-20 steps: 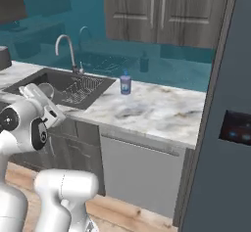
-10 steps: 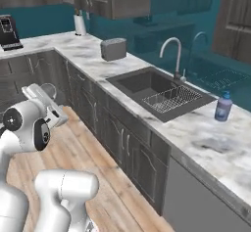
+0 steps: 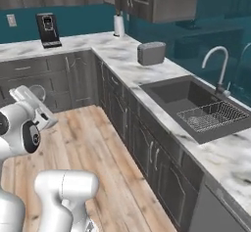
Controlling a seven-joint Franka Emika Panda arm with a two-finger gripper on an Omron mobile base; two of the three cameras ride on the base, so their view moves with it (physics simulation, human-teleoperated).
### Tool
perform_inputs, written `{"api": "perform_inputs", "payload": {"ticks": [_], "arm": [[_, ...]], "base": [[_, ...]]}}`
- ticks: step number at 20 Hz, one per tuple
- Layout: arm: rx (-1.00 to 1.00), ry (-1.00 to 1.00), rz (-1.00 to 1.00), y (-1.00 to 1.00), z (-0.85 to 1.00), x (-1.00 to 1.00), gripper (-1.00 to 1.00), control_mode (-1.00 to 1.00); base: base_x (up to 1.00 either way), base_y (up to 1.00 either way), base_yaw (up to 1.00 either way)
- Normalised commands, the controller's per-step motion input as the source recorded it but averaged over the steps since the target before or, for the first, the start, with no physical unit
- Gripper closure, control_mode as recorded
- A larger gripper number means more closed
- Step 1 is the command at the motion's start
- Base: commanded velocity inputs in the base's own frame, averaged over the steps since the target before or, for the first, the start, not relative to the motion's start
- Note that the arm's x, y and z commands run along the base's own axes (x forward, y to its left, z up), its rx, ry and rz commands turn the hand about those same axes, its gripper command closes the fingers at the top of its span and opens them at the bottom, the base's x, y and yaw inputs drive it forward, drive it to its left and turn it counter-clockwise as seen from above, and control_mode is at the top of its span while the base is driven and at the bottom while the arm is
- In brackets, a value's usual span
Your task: Move the glass cup from next to the sink to the open cabinet. Then, move the bowl with the lemon to the fridge to clear the area for faucet cleaning.
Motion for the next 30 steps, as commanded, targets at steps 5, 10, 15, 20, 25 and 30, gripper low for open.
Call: {"api": "perform_inputs", "payload": {"ticks": [5, 10, 15, 20, 25, 30], "arm": [[0.0, 0.0, 0.0, 0.0, 0.0, 0.0, 1.0, 1.0], [0.0, 0.0, 0.0, 0.0, 0.0, 0.0, 1.0, 1.0], [0.0, 0.0, 0.0, 0.0, 0.0, 0.0, 1.0, 1.0], [0.0, 0.0, 0.0, 0.0, 0.0, 0.0, 1.0, 1.0], [0.0, 0.0, 0.0, 0.0, 0.0, 0.0, 1.0, 1.0], [0.0, 0.0, 0.0, 0.0, 0.0, 0.0, 1.0, 1.0]], "base": [[1.0, 0.98, -0.11], [1.0, 0.98, -0.43], [1.0, 1.0, -0.5], [1.0, 1.0, -0.45], [1.0, 1.0, -0.35], [0.91, 1.0, -0.22]]}}
